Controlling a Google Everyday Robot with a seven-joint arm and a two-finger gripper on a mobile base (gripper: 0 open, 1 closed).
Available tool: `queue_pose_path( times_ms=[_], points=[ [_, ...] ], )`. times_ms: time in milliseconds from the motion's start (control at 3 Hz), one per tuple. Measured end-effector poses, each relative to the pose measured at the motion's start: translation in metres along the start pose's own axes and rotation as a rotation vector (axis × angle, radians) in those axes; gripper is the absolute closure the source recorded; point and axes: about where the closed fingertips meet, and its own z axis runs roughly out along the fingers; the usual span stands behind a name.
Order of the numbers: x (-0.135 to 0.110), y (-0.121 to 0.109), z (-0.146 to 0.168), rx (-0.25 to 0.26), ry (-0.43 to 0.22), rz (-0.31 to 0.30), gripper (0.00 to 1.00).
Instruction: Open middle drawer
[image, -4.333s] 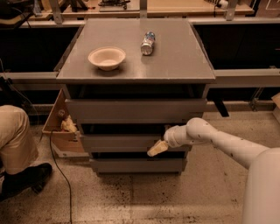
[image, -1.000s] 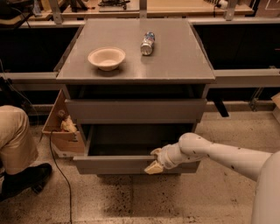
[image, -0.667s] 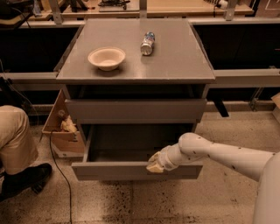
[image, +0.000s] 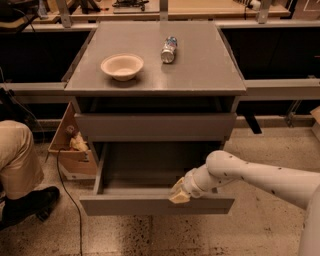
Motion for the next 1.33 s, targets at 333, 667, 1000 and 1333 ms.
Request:
queue_pose_path(
  times_ms=[333, 667, 1000, 1333],
  points=[
    [0.007, 0.017, -0.008, -0.032, 0.021, 0.005, 0.26],
    [0.010, 0.028, -0.016, -0.058, 0.035, 0.003, 0.00],
    [0.011, 0.029, -0.019, -0.059, 0.036, 0.001, 0.00],
    [0.006, 0.006, -0.035, -0.050, -0.009, 0.009, 0.01]
  ],
)
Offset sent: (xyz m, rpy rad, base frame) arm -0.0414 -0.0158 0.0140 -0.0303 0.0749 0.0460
